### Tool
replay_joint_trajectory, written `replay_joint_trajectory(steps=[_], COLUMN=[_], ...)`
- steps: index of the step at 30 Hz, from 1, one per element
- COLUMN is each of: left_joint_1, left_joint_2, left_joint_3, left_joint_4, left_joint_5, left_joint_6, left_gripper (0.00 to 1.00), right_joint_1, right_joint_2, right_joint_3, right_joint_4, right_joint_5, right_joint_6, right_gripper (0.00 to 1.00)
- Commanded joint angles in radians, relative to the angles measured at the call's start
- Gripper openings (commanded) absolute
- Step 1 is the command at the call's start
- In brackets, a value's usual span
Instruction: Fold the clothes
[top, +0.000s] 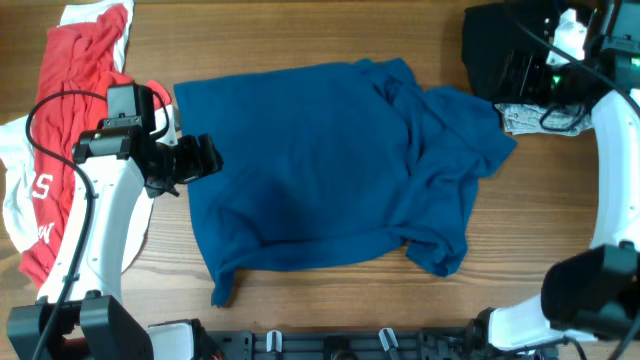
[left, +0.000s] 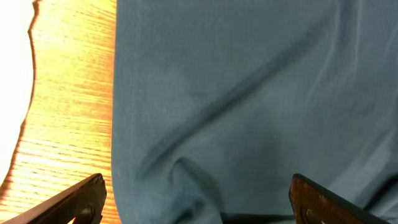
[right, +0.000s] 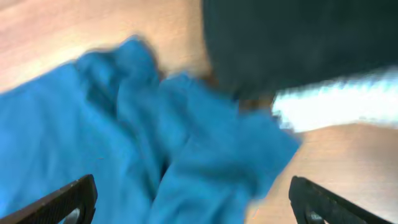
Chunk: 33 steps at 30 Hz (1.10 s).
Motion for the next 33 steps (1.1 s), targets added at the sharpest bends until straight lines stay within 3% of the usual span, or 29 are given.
replay_joint_trajectory(steps=[1,6,12,14,18,19,27,33], left_joint_1=[-0.004,-0.004,-0.004,-0.004,-0.004,-0.004,-0.004,-0.004], left_joint_2=[-0.008,-0.008,-0.008,-0.008,-0.008,-0.008,-0.008,-0.008], left_joint_3=[-0.002,-0.002,-0.002,-0.002,-0.002,-0.002,-0.002,-0.002], left_joint_4=[0.001,0.001,0.002,0.003,0.011,0.013,0.013,0.013], left_joint_5=[-0.014,-0.014,-0.014,-0.014,-0.014,-0.014,-0.014,-0.014], left_joint_6=[0.015,0.013,0.012,0.012,0.012,0.012,0.012,0.004], left_gripper=[0.95,0.96,0.97,0.98,0.98,0.98,0.98,0.98], right_joint_1=[-0.001,0.036,0.077,0.077,0.077,0.077,0.077,0.077], right_joint_2=[-0.092,-0.173,-0.385,-0.439,-0.485,-0.484,-0.447,-0.425], right_joint_3=[0.019,-0.059,-0.379,-0.502,-0.713,-0.759,-1.014,-1.104], right_joint_4=[-0.179,-0.424,-0.335,-0.288,-0.171,-0.129,0.075,0.184], right_joint_5=[-0.083,0.127,0.159,0.134,0.047,0.012,-0.054,-0.049], right_joint_6=[0.059,0.271,0.412,0.431,0.471,0.471,0.501,0.505], right_gripper=[0.99,1.00,0.97,0.88,0.46,0.44,0.40,0.37])
